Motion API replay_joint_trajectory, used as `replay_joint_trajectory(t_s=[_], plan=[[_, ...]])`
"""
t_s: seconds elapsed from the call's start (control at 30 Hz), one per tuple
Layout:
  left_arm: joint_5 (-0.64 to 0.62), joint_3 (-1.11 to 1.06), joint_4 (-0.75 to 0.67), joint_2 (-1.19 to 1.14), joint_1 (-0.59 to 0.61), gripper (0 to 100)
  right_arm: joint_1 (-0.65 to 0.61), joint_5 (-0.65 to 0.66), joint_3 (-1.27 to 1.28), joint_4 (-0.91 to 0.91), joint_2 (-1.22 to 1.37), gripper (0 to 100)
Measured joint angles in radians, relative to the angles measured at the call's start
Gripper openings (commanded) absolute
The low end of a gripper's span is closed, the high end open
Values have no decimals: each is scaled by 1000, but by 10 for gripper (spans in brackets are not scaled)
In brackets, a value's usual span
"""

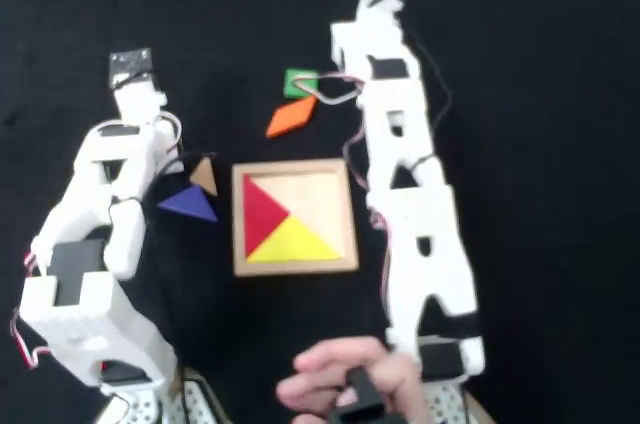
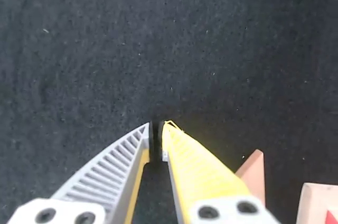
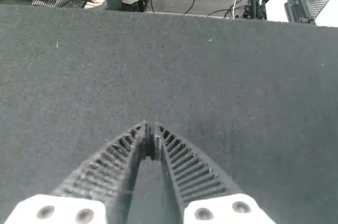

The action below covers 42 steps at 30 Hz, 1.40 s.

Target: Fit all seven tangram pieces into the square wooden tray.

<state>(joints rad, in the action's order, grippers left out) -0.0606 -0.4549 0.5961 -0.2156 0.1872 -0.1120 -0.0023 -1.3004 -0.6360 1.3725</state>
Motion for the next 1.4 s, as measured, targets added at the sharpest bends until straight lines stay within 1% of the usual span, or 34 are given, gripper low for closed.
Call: replay_joint_trajectory(t_s=[0.13,0.3,0.57,0.8,0.9,1.0,1.1,1.2,1.4], plan=[[2,0,0,0,0,58,-3,77,0,143,54,12],[-2,0,0,0,0,58,-11,92,0,241,74,12],[-2,0,0,0,0,58,-11,107,0,226,74,12],[-2,0,0,0,0,58,-9,181,-44,115,75,11],[-2,0,0,0,0,58,-9,186,-144,-5,75,11],[-2,0,0,0,0,58,-8,186,-276,-167,71,11],[-5,0,0,0,-14,59,17,192,-307,-325,28,11],[-2,38,0,15,-75,62,57,192,-307,-512,-44,11],[-2,275,14,6,-203,61,129,196,-322,-951,-250,11]])
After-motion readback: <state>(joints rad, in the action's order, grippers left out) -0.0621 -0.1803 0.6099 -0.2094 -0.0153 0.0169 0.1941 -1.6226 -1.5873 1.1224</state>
